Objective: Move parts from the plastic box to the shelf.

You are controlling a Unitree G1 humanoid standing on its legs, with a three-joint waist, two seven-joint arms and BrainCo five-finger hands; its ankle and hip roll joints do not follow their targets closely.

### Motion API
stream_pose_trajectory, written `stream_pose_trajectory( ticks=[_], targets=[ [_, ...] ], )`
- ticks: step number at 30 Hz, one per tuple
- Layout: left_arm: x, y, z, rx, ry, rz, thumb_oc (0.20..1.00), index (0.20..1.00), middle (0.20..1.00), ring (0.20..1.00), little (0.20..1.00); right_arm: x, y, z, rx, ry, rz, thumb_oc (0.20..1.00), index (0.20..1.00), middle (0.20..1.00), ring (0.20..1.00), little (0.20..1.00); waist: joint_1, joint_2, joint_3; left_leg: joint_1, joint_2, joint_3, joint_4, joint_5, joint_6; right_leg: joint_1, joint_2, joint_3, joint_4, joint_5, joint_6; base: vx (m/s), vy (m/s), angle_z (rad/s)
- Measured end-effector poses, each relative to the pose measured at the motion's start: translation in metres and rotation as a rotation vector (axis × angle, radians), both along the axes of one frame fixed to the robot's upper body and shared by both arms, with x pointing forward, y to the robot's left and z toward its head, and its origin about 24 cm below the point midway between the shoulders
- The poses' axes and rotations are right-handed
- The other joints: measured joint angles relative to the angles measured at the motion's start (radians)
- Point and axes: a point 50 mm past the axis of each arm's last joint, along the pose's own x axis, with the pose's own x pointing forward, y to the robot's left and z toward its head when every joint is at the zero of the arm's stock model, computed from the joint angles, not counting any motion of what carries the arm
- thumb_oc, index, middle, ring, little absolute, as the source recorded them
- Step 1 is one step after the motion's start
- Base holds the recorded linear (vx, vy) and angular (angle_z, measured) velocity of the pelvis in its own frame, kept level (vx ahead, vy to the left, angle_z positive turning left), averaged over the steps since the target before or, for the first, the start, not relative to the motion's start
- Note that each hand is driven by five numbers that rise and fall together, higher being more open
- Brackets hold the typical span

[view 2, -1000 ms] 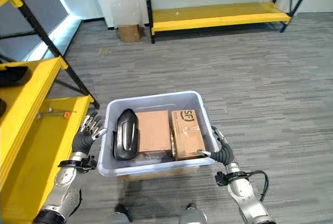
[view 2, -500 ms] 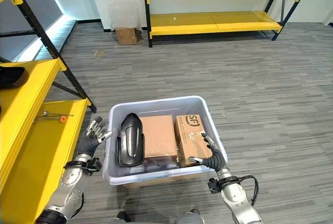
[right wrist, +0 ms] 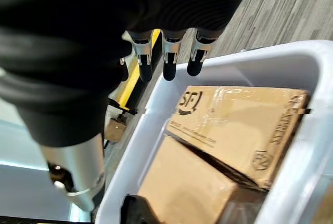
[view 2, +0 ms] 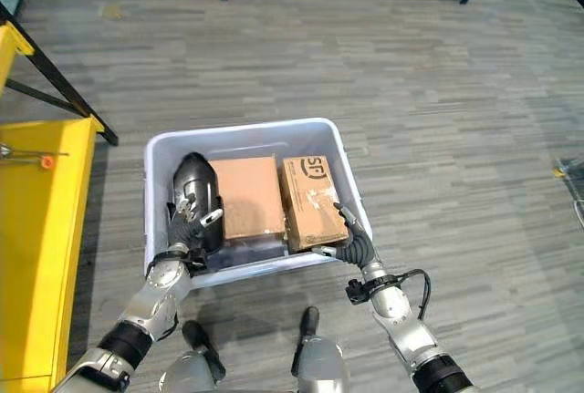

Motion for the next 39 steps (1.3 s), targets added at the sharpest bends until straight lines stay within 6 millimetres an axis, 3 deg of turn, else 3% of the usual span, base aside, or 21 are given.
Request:
stream_pose_trajectory(
  ticks=[3, 6, 13, 25, 31, 36, 39],
  targets=[
    [0.019, 0.001, 0.011, 0.049, -0.017, 0.074, 1.000, 1.000, 1.000, 1.000, 1.000, 0.005, 0.002, 0.006, 0.001, -0.027, -0.004, 1.000, 1.000, 1.000, 1.000, 1.000, -0.023, -0.013, 0.044, -0.031, 0.016, 0.008, 0.011, 0.003, -0.004, -0.040, 0.009, 0.011, 0.017, 0.000, -0.009, -0.05, -0.028, -0.10],
    [0.024, 0.005, 0.015, 0.075, -0.034, 0.156, 1.000, 1.000, 1.000, 1.000, 1.000, 0.004, 0.001, 0.004, 0.001, -0.022, -0.011, 1.000, 1.000, 1.000, 1.000, 1.000, -0.049, -0.021, 0.061, -0.050, 0.021, 0.018, 0.011, 0.007, -0.010, -0.071, 0.014, 0.022, 0.024, 0.006, -0.017, -0.07, -0.046, -0.11],
    [0.045, 0.026, 0.044, 0.065, -0.107, 0.397, 1.000, 1.000, 1.000, 1.000, 1.000, 0.011, 0.002, 0.013, 0.000, -0.058, -0.008, 1.000, 1.000, 1.000, 1.000, 1.000, -0.068, -0.043, 0.122, -0.110, 0.053, 0.015, 0.045, 0.007, -0.011, -0.127, 0.030, 0.020, 0.044, 0.006, -0.021, -0.07, -0.021, -0.03],
    [0.067, 0.062, 0.086, 0.104, -0.134, 0.696, 1.000, 1.000, 1.000, 1.000, 1.000, 0.027, 0.005, 0.029, 0.028, -0.114, -0.030, 1.000, 1.000, 1.000, 1.000, 1.000, -0.089, -0.072, 0.170, -0.210, 0.057, -0.007, 0.074, 0.008, -0.012, -0.223, 0.021, 0.012, 0.091, -0.002, -0.033, -0.05, -0.016, 0.04],
    [0.073, 0.063, 0.086, 0.140, -0.083, 0.613, 1.000, 1.000, 1.000, 1.000, 1.000, 0.031, 0.009, 0.033, 0.030, -0.114, -0.022, 1.000, 1.000, 1.000, 1.000, 1.000, -0.102, -0.078, 0.183, -0.241, 0.059, -0.012, 0.085, 0.009, -0.011, -0.257, 0.015, 0.010, 0.115, -0.004, -0.037, -0.03, 0.005, 0.02],
    [0.079, 0.052, 0.086, 0.254, -0.091, 0.446, 1.000, 1.000, 1.000, 1.000, 1.000, 0.035, 0.010, 0.036, 0.045, -0.107, -0.030, 1.000, 1.000, 1.000, 1.000, 1.000, -0.112, -0.077, 0.184, -0.264, 0.053, -0.007, 0.087, 0.013, -0.005, -0.295, 0.004, 0.018, 0.141, -0.010, -0.038, -0.02, 0.040, -0.01],
    [0.087, 0.040, 0.096, 0.378, -0.132, 0.309, 1.000, 1.000, 1.000, 1.000, 1.000, 0.038, 0.008, 0.043, 0.042, -0.118, -0.026, 1.000, 1.000, 1.000, 1.000, 1.000, -0.113, -0.075, 0.185, -0.295, 0.047, -0.004, 0.097, 0.014, -0.003, -0.343, -0.006, 0.032, 0.169, -0.014, -0.035, -0.02, 0.054, -0.02]
  ],
)
